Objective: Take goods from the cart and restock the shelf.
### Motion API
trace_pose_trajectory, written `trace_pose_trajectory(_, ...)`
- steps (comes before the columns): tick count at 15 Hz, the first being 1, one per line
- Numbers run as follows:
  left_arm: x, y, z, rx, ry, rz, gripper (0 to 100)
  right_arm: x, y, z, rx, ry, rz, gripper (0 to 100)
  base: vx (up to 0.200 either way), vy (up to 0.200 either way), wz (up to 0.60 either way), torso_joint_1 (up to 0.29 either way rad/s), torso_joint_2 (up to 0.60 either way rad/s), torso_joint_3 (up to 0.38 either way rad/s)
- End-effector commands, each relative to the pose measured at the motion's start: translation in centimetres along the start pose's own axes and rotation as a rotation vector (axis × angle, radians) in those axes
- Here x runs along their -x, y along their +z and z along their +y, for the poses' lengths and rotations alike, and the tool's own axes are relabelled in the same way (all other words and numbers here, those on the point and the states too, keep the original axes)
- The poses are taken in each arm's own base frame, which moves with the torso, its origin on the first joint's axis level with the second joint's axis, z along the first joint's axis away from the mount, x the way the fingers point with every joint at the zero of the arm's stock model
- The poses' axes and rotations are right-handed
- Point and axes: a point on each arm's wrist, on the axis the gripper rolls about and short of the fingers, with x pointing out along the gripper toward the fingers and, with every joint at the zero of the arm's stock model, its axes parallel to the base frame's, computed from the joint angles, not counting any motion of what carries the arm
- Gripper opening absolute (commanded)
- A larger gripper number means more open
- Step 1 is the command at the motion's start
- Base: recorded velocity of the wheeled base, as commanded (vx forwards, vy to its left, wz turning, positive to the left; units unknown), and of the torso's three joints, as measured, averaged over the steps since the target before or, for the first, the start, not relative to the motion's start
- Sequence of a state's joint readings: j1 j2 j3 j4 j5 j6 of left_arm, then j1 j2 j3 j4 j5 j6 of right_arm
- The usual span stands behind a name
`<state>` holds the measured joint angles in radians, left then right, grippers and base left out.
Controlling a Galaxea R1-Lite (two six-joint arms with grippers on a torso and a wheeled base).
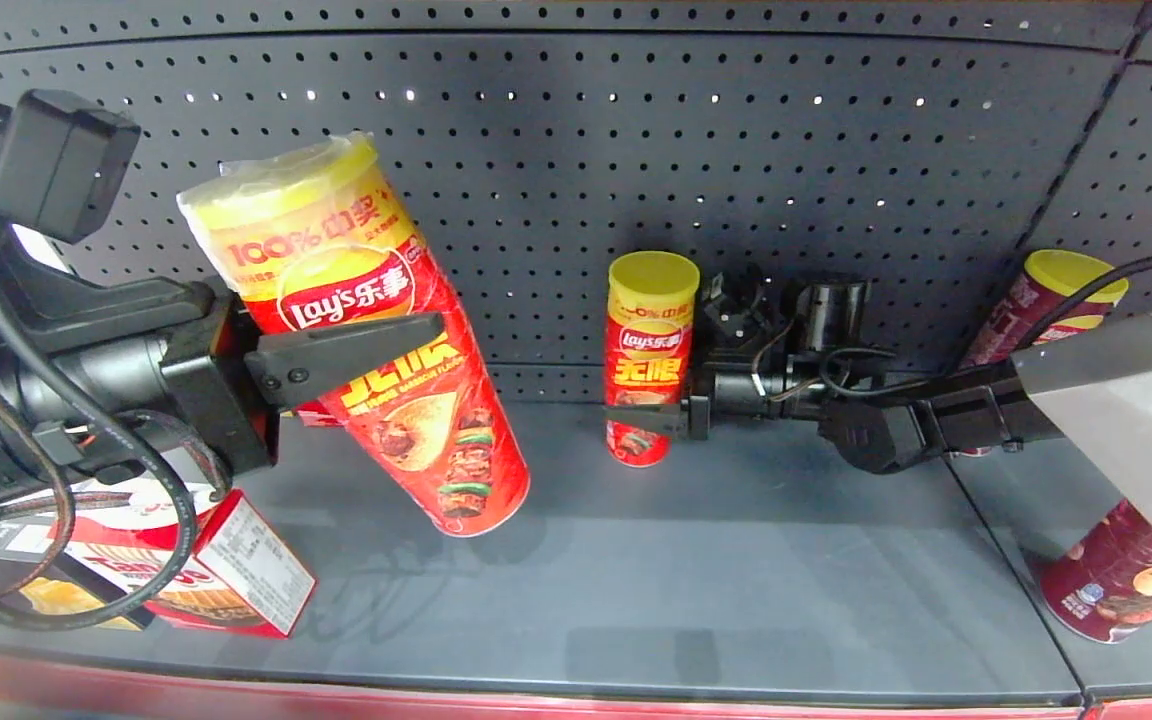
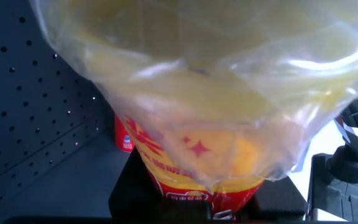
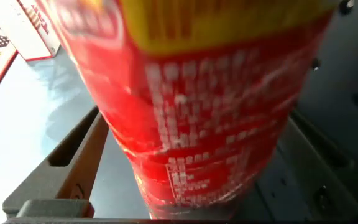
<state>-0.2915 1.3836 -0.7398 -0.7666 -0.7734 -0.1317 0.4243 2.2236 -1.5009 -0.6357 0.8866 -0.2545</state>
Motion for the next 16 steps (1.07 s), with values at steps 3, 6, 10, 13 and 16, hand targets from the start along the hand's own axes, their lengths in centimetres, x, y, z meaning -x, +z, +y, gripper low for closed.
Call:
trace_pose_trajectory(3, 0.0, 0.0, 0.0, 0.001, 0.0, 0.001, 0, -0.2, -0.7, -0.1, -0.003, -0.003, 0.002, 0, 0.0, 0.0, 0.0, 0.0, 0.0, 0.0)
trace_pose_trajectory(6, 0.0, 0.0, 0.0, 0.001, 0.0, 0.001, 0, -0.2, -0.7, 0.0, -0.004, -0.003, 0.003, 0, 0.0, 0.0, 0.0, 0.0, 0.0, 0.0)
trace_pose_trajectory(10, 0.0, 0.0, 0.1, 0.001, 0.004, 0.001, 0, 0.1, 0.1, 0.3, 0.006, -0.002, -0.004, 0, 0.0, 0.0, 0.0, 0.0, 0.0, 0.0)
trace_pose_trajectory(13, 0.0, 0.0, 0.0, 0.0, 0.003, 0.0, 0, 0.7, 1.9, 1.9, 0.014, 0.014, -0.014, 0, 0.0, 0.0, 0.0, 0.0, 0.0, 0.0)
trace_pose_trajectory(16, 0.1, 0.0, -0.1, -0.001, 0.002, -0.001, 0, 1.8, 3.9, 4.4, 0.011, 0.032, -0.018, 0, 0.0, 0.0, 0.0, 0.0, 0.0, 0.0)
